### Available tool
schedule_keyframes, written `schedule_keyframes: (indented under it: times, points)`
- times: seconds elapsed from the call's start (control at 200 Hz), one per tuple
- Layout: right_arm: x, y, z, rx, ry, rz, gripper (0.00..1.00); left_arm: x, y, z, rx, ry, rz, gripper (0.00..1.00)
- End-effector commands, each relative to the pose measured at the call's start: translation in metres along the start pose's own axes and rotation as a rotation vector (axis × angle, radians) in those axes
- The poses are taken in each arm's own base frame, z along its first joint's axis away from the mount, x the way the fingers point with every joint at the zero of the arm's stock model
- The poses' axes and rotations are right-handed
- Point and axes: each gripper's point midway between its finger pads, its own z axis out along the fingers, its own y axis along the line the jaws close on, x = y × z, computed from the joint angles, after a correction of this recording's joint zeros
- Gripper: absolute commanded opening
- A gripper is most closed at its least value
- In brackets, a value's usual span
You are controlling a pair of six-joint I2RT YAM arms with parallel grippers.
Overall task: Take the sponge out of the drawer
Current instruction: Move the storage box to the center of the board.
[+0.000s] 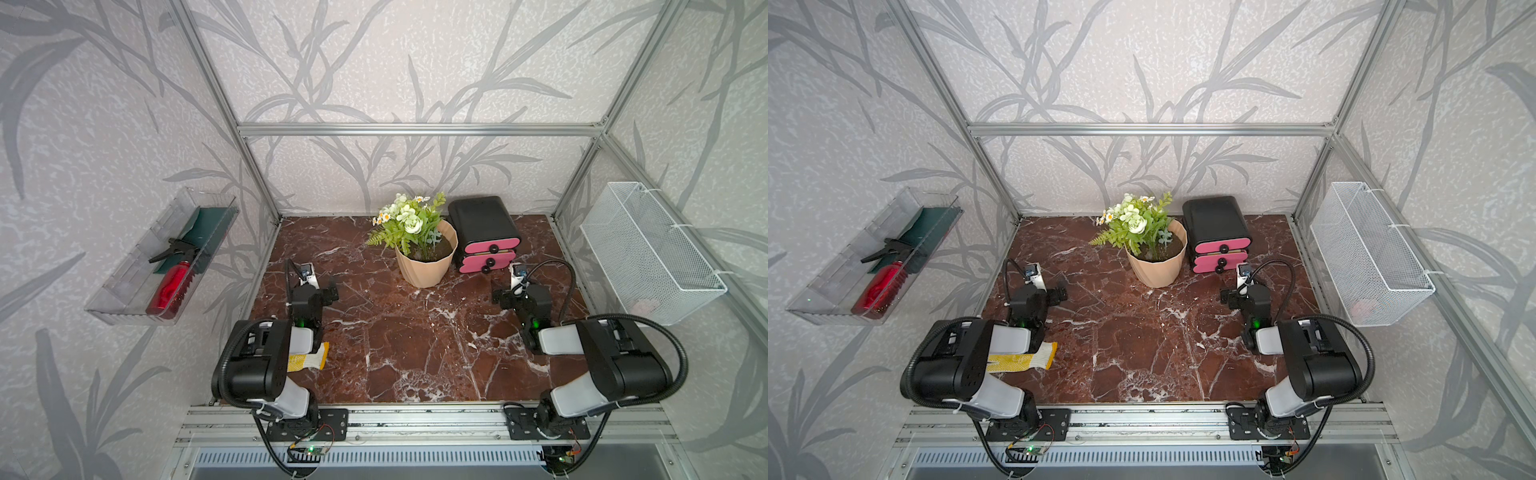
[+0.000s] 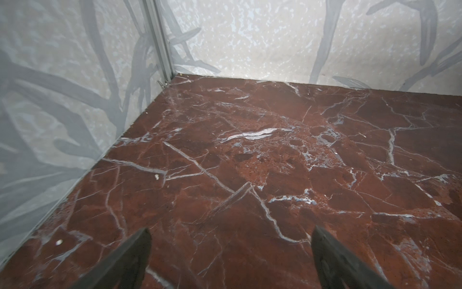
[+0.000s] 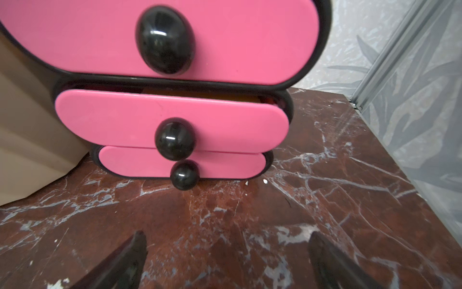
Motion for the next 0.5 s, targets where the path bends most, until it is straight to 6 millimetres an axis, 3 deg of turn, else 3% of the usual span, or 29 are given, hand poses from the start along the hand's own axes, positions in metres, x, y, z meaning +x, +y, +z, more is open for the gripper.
schedule_keyframes:
  times: [0.0, 0.11, 0.195, 0.34, 0.495]
  points:
    - [-0.041, -0.007, -0.013, 0.032, -0.074, 0.011, 0.99, -0.037, 0.01, -0.024, -0.084, -0.115, -0.002, 0.99]
    - [-0.066, 0.007, -0.015, -0.041, -0.039, 0.019, 0.99, -0.074, -0.002, -0.035, -0.023, -0.142, -0.014, 0.99]
    - [-0.089, 0.009, -0.029, 0.003, -0.039, 0.041, 0.99, -0.1, -0.015, -0.048, 0.051, -0.105, -0.164, 0.99]
    - [-0.116, 0.024, -0.062, -0.058, 0.041, 0.154, 0.99, -0.115, -0.038, -0.075, 0.156, 0.011, -0.299, 0.99]
    - [-0.131, 0.067, -0.106, -0.315, 0.096, 0.279, 0.99, -0.112, -0.076, -0.105, 0.378, 0.139, -0.502, 0.99]
